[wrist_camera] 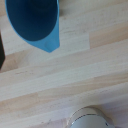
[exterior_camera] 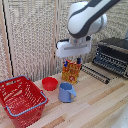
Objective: Observe the blue drinking vessel close to you. Point your gripping mechanism towards the blue drinking vessel. Softly grip the blue drinking vessel using your gripping mechanism. Move your gripping mechanism and the blue drinking vessel above the receptacle. Let go of the blue drinking vessel into the receptacle.
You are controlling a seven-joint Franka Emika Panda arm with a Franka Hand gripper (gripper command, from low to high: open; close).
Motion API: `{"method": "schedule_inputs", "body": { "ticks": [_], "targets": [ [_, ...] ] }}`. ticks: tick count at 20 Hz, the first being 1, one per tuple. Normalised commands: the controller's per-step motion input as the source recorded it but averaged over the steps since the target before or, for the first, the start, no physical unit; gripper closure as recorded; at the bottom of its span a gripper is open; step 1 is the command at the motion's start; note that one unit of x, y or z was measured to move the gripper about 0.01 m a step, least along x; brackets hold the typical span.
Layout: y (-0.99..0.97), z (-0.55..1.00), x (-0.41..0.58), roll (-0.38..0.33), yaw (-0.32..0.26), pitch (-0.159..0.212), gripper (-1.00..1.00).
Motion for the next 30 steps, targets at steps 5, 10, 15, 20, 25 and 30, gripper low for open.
{"method": "schedule_inputs", "body": {
  "ticks": [5, 10, 15, 20, 25, 30],
  "targets": [
    [0.0, -0.51, -0.152, -0.003, 0.0, -0.002, -1.0],
    [0.01, -0.54, -0.082, -0.023, 0.0, 0.0, -1.0],
    [0.1, -0.49, -0.001, -0.054, 0.001, 0.0, -1.0],
    [0.27, -0.29, 0.007, -0.1, 0.001, 0.005, 1.0],
    [0.36, -0.16, 0.0, -0.101, 0.0, 0.0, 1.0],
    [0.36, -0.15, -0.049, -0.079, -0.008, 0.0, 1.0]
  ]
}}
